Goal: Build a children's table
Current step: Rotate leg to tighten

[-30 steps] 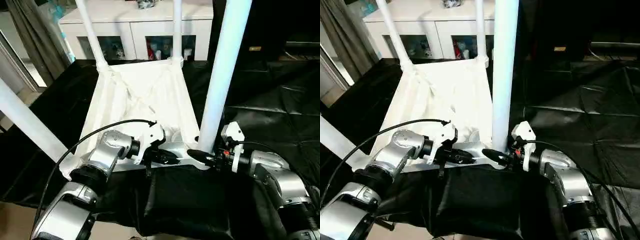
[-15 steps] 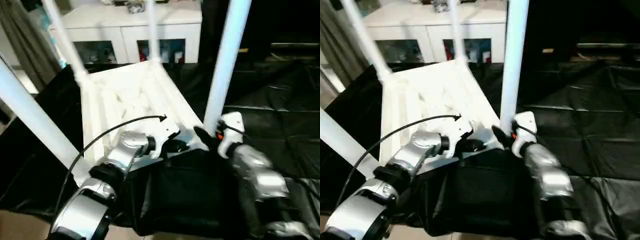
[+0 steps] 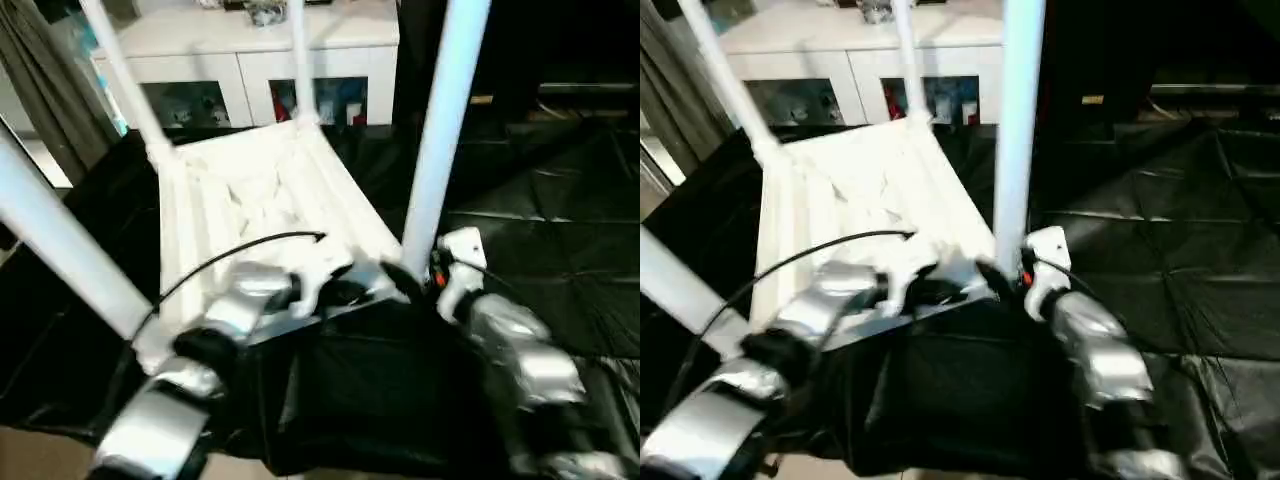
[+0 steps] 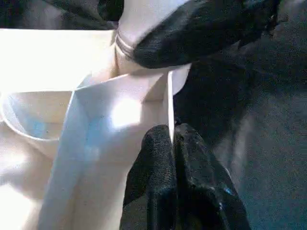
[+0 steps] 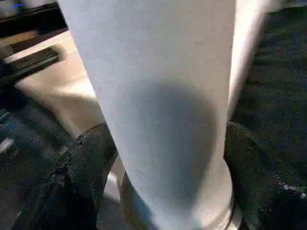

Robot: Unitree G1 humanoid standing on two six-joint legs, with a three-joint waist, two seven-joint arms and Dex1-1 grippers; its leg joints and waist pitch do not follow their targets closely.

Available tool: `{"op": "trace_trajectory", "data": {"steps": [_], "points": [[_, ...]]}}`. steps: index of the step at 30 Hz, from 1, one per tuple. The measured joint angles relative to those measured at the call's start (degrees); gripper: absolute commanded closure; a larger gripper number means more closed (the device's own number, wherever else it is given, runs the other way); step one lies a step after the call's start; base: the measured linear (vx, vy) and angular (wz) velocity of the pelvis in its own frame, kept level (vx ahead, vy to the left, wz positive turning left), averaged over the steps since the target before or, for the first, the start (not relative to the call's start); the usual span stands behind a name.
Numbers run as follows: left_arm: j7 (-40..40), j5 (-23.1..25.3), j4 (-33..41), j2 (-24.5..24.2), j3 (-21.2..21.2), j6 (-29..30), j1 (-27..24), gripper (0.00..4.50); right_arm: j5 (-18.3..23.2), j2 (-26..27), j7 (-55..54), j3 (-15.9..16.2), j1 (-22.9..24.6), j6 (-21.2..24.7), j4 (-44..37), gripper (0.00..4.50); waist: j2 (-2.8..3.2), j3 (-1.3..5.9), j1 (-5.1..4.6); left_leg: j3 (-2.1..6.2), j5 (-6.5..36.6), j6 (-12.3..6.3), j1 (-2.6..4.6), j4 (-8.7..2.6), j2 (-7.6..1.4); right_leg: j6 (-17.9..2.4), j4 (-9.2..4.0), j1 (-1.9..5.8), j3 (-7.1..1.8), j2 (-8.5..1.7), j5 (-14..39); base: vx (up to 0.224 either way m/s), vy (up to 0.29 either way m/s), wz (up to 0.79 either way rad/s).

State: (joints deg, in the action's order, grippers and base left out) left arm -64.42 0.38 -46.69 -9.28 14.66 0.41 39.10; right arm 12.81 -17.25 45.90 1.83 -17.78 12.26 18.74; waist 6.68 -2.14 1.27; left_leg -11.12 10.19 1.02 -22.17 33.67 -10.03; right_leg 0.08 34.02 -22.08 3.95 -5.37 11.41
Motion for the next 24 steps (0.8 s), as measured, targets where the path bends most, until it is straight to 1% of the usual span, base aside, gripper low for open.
{"op": "trace_trajectory", "data": {"steps": [1,5,8,10,13,17,19,21,23,24], "points": [[-1.9,-0.5,1.0,-0.7,0.4,0.0,-0.6,4.50,0.6,-1.3,3.0,0.8,0.1,0.4,-0.4,0.94,0.00,0.00,0.45,-0.01,0.0,-0.01,-0.03,0.00,0.00,0.0,0.00,-0.02,0.00,0.00,0.0,0.000,0.000,0.00],[-7.0,-0.8,3.4,-2.2,1.6,1.0,-1.6,4.50,1.6,-3.7,9.9,2.2,0.1,0.9,-0.7,0.94,0.00,-0.03,1.77,-0.02,0.0,0.03,-0.07,0.10,0.00,0.0,0.01,-0.03,-0.04,-0.01,0.0,0.000,0.000,0.00],[-10.2,-1.5,5.5,-3.8,2.1,2.5,-2.6,4.50,2.6,-5.7,14.2,3.1,0.1,1.2,-0.8,1.26,-0.03,-0.05,2.16,-0.05,0.1,0.17,-0.08,0.13,0.02,0.0,0.01,-0.02,-0.11,-0.02,0.0,0.000,0.000,0.00],[-11.3,-1.8,6.2,-4.5,2.2,3.8,-2.8,4.50,2.9,-6.0,16.1,3.3,0.0,1.3,-0.8,1.29,-0.04,-0.06,2.28,-0.05,0.2,0.25,-0.07,0.13,0.03,0.0,0.03,-0.03,-0.10,-0.02,0.0,0.000,0.000,0.00],[-11.7,-1.9,7.6,-4.8,2.5,4.4,-3.1,4.50,3.6,-6.4,17.7,3.4,0.0,1.8,-0.8,1.68,-0.05,-0.06,2.32,-0.05,0.2,0.25,-0.07,0.13,0.02,0.0,0.04,-0.03,-0.10,-0.02,0.0,0.000,0.000,0.00],[-11.7,-1.9,7.7,-4.7,2.4,4.4,-3.1,4.50,3.3,-6.2,17.6,3.6,-0.1,1.9,-1.0,1.84,-0.04,-0.06,2.30,-0.05,0.1,0.24,-0.06,0.13,0.02,0.0,0.05,-0.03,-0.09,-0.02,0.0,0.000,0.000,0.00],[-11.3,-1.9,7.7,-4.5,2.2,4.4,-3.2,4.50,3.0,-5.1,16.1,3.6,-0.1,1.8,-1.2,1.86,-0.05,-0.06,2.20,-0.05,0.1,0.25,-0.03,0.13,0.02,0.0,0.08,-0.03,-0.10,-0.02,0.0,0.000,0.000,0.00],[-7.6,-1.5,7.1,-3.9,1.5,4.4,-3.2,4.50,0.9,-2.7,10.3,3.2,-0.2,0.6,-0.5,1.87,-0.05,-0.06,1.99,-0.04,0.1,0.27,0.02,0.17,0.01,0.0,0.14,-0.02,-0.10,-0.02,0.0,0.000,0.000,0.00],[-2.9,-0.8,5.6,-2.6,0.7,4.2,-2.8,4.50,-0.9,0.0,3.0,2.2,-0.9,-0.3,1.1,1.94,-0.05,-0.06,1.32,-0.05,0.1,0.28,0.11,0.20,0.02,-0.1,0.13,0.02,-0.15,-0.02,-0.1,0.000,0.000,0.00],[-0.8,-0.6,4.8,-1.8,0.4,4.2,-2.4,4.50,-1.5,1.5,-0.7,1.5,-1.6,-0.5,2.1,1.94,-0.08,-0.06,0.78,-0.05,0.1,0.28,0.15,0.20,0.03,-0.1,0.11,0.06,-0.16,-0.02,-0.1,0.000,0.000,0.00]]}}
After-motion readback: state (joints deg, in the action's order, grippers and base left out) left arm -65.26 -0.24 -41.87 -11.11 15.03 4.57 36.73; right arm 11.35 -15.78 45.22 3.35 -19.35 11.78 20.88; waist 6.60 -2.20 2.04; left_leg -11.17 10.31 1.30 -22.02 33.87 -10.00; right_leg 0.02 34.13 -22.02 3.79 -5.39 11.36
